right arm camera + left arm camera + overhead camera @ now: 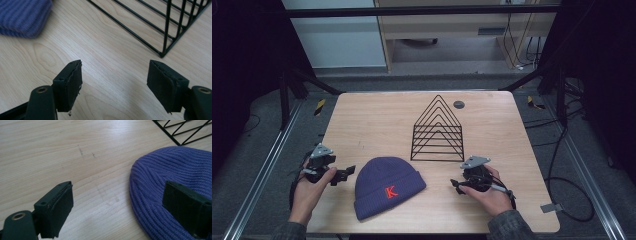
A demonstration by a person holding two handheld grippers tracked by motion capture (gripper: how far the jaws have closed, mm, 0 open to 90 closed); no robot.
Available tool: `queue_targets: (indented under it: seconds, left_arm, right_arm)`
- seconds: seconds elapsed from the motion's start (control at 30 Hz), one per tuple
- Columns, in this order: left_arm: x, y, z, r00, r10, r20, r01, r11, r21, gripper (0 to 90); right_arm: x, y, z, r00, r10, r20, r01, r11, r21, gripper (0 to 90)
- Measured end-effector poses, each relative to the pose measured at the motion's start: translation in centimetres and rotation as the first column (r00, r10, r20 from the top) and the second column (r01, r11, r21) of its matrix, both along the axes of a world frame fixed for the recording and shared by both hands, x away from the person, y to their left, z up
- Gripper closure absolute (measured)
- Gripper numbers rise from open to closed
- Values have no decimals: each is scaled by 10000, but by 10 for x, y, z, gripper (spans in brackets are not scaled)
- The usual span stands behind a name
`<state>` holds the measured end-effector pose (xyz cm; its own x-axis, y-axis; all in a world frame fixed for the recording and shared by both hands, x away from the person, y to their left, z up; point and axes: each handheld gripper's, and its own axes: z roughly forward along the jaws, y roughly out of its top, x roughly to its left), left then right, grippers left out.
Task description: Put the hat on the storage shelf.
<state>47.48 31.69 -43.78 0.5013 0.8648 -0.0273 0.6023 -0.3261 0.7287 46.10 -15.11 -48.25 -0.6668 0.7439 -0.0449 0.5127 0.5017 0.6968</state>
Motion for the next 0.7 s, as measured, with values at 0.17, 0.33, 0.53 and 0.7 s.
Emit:
queue_targets:
  seconds: [0.17, 0.33, 0.53, 0.7]
  left_arm:
    - [12, -18, 4, 9985, -491, -251, 506, 9968, 616, 141]
    - [25, -37, 11, 9947, -845, -579, 898, 9915, 947, 183]
    - [38, -51, 11, 9915, -1000, -835, 1096, 9868, 1195, 222]
    - [45, -60, 5, 9874, -1078, -1155, 1230, 9833, 1343, 259]
  right_arm:
    - [3, 13, 8, 9993, 369, -20, -369, 9993, -23, 357]
    - [6, 38, 18, 9947, 1021, -84, -1023, 9947, -140, 419]
    - [9, 58, 24, 9886, 1505, -110, -1508, 9877, -413, 451]
    - [15, 74, 27, 9830, 1824, -214, -1833, 9818, -505, 501]
